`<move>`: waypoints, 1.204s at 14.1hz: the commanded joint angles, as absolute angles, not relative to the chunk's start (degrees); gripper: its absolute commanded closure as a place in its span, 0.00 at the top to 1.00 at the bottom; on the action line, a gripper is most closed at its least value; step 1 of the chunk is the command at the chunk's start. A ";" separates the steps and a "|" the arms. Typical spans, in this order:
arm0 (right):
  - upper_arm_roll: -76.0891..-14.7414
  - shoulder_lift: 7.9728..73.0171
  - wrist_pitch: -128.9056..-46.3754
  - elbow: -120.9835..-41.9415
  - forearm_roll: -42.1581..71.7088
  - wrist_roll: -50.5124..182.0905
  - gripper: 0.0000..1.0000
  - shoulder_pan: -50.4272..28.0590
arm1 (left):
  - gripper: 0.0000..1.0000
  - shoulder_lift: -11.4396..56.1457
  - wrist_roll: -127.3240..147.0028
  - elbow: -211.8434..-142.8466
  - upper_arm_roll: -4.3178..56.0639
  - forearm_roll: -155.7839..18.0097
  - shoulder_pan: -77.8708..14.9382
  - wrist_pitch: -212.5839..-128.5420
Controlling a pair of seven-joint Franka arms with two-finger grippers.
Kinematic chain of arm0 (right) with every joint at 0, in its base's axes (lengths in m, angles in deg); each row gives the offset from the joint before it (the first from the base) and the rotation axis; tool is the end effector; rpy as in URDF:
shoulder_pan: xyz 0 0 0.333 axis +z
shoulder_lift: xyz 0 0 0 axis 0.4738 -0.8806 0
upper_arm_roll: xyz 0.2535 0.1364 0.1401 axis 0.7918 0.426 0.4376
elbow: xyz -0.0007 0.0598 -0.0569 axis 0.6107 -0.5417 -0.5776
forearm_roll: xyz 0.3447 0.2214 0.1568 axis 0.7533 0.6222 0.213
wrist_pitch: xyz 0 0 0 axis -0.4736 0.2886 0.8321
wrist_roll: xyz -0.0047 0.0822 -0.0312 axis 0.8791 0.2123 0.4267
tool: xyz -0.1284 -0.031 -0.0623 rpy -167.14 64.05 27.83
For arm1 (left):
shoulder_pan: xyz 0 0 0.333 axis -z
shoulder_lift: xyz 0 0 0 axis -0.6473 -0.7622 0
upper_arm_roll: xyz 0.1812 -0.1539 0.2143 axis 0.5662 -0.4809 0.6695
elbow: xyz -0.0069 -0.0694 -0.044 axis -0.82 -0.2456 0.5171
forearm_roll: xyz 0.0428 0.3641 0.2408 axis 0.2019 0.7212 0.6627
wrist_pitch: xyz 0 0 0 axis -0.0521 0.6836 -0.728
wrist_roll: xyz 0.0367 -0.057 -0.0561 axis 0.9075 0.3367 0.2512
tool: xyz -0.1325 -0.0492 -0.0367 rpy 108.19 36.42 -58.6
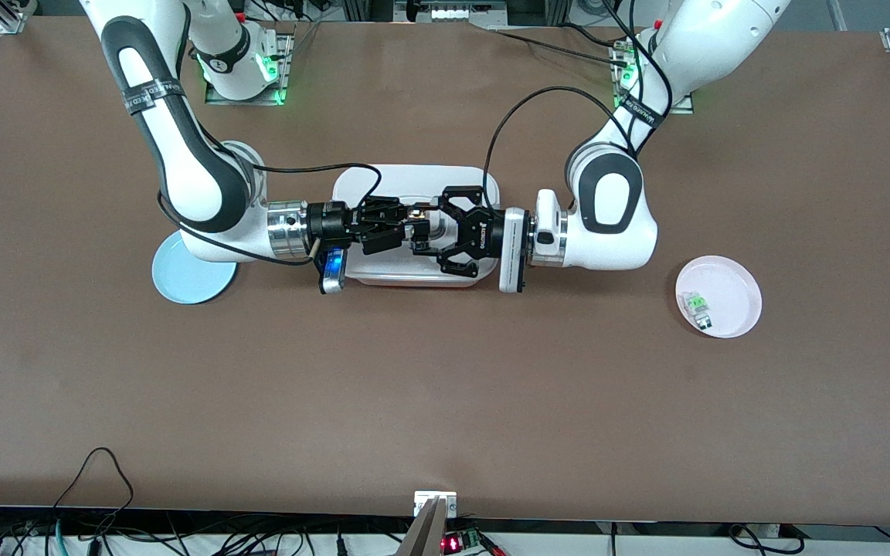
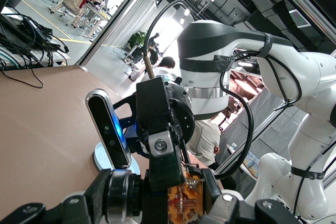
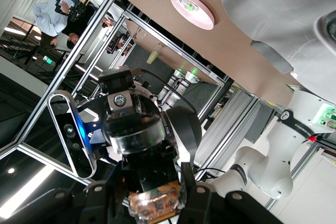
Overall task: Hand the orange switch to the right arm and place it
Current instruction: 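Grasp the switch with the right gripper from the left gripper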
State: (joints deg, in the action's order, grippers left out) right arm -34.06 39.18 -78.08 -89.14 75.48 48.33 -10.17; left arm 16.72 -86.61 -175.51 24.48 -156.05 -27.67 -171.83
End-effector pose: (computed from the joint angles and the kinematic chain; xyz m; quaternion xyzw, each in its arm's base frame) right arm 0.5876 0.3827 0.3023 -0.6593 0.2936 0.3532 0.5953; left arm 0.6015 -0.4485 0.3076 0.6491 -0.3266 0.2655 0.6337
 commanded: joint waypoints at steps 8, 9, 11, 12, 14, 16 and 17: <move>-34.08 40.93 -78.10 -89.93 75.58 52.06 0.28 -10.44 | 0.17 17.21 -87.93 -176.16 24.42 -157.89 -27.16 -171.96; -34.08 40.93 -78.19 -89.93 75.58 52.06 0.28 -10.44 | 0.27 17.21 -87.93 -176.16 24.51 -157.89 -27.24 -171.96; -33.99 40.93 -78.37 -89.93 75.58 52.06 0.28 -10.44 | 1.00 17.39 -88.37 -176.16 24.51 -157.28 -27.33 -171.44; -34.08 40.93 -78.37 -89.93 75.58 52.06 0.28 -10.44 | 1.00 17.39 -88.28 -176.16 24.51 -157.19 -27.51 -171.35; -34.08 40.93 -78.37 -89.93 75.58 52.06 0.28 -10.44 | 1.00 17.39 -88.28 -176.16 24.51 -156.93 -27.77 -171.35; -34.08 41.02 -78.45 -89.93 75.58 52.14 0.28 -10.44 | 1.00 17.48 -88.19 -176.16 24.51 -156.93 -27.86 -171.26; -34.08 41.02 -78.54 -89.84 74.71 52.32 0.28 -10.44 | 1.00 17.48 -88.02 -176.16 24.51 -156.93 -28.03 -171.00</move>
State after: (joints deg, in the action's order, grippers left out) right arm -34.18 39.82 -78.09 -89.14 75.35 51.29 -10.27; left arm 16.72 -87.32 -175.45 24.46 -156.06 -27.69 -171.75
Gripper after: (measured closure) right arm 0.546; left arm 0.000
